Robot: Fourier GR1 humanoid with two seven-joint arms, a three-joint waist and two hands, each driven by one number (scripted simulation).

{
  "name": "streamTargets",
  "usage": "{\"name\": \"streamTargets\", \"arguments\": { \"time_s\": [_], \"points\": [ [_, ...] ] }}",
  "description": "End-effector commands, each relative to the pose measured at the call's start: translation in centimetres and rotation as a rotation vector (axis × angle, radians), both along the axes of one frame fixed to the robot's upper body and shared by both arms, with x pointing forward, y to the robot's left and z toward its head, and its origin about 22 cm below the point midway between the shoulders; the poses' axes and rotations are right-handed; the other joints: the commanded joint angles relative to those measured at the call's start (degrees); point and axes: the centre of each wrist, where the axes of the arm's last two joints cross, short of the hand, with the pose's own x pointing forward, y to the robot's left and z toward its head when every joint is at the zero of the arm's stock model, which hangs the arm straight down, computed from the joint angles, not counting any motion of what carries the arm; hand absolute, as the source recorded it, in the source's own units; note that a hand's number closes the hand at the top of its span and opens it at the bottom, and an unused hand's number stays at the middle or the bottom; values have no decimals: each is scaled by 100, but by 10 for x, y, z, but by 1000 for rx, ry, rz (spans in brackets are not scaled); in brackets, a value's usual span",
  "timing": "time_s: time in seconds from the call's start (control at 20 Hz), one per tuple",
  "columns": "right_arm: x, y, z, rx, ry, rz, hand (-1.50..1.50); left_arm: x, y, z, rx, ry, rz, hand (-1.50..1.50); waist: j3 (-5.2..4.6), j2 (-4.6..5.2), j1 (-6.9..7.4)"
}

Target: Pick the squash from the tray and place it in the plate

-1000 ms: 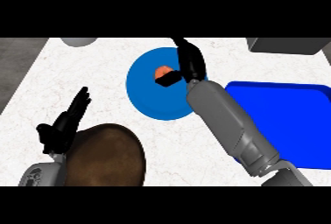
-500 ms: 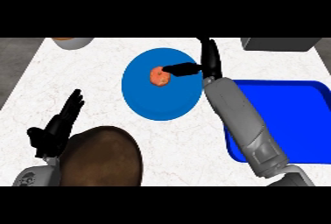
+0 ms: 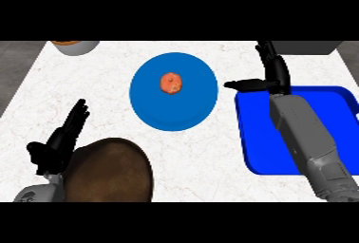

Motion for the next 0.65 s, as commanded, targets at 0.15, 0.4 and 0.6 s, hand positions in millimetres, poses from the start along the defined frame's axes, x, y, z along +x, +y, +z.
{"name": "streamTargets", "arguments": {
  "time_s": [0.15, 0.4, 0.6],
  "points": [
    [-17, -74, -22, -17, -24, 81, -150, 10, 3, -6, -3, 2, -11, 0, -1, 18, 15],
    [-22, -78, -37, -62, -4, 80, -150, 2, -8, 3, 2, 6, -25, 0, 2, 19, 63],
    [-23, -93, -32, -74, -40, 45, -150, -11, -7, -9, 14, 5, -11, 0, 4, 22, 83]
  ]
}}
